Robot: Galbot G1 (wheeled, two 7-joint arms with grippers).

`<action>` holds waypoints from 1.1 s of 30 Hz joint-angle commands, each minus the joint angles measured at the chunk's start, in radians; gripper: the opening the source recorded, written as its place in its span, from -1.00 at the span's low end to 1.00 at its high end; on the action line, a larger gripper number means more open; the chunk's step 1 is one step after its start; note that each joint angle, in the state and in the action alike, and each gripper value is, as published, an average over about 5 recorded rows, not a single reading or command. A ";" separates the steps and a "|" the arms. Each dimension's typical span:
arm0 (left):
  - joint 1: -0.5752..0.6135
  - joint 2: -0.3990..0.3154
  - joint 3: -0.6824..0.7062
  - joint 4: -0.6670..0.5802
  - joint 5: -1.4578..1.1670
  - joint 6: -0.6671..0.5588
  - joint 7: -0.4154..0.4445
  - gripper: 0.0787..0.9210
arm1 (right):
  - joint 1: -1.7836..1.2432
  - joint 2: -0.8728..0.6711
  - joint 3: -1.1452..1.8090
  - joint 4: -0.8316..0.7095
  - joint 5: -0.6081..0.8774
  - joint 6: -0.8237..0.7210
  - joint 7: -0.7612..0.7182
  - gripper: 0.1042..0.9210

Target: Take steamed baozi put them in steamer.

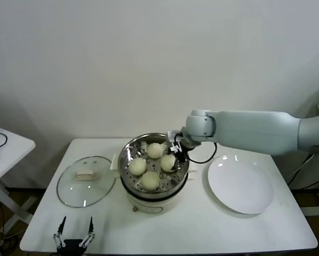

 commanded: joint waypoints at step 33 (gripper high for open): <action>-0.006 -0.049 0.007 -0.014 0.009 0.018 0.003 0.77 | -0.504 -0.469 0.744 0.193 0.147 0.116 0.413 0.76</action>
